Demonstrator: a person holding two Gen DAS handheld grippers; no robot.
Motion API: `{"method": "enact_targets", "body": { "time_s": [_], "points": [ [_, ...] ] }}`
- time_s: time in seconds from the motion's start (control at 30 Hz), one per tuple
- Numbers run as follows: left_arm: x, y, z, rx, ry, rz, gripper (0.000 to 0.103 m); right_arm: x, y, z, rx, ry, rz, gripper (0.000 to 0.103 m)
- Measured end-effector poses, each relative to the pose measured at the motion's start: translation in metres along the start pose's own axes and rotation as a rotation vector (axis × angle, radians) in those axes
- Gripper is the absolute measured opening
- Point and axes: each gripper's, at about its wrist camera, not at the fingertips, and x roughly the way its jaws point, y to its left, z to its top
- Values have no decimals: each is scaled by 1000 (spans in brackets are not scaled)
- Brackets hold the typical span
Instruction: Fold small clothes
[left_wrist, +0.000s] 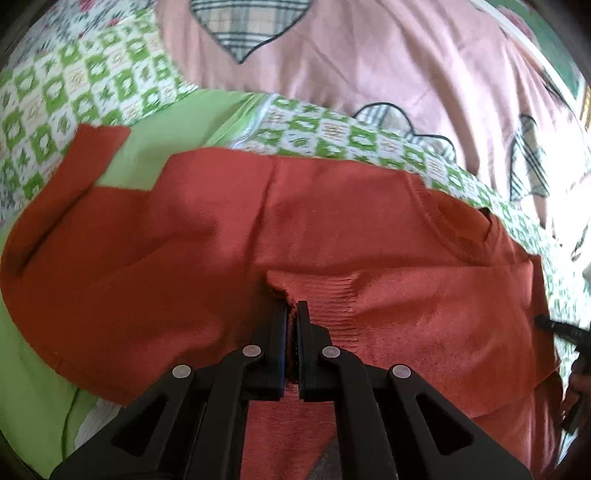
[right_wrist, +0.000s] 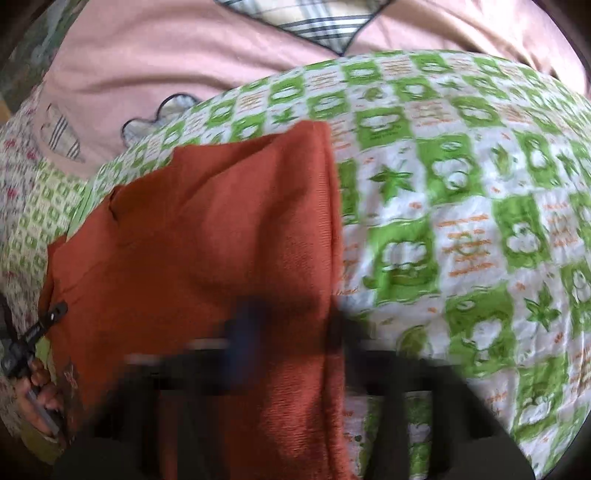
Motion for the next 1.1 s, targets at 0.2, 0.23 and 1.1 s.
{"method": "enact_targets", "body": {
  "time_s": [0.2, 0.23, 1.1],
  "points": [
    [12, -21, -7, 77, 41, 35, 3, -2, -9, 3, -38, -1, -109, 10],
    [16, -19, -9, 78, 56, 43, 3, 6, -7, 0, -53, 27, -120, 10],
    [-30, 199, 79, -142, -11, 271, 77, -29, 137, -101, -161, 113, 282, 62]
  ]
}}
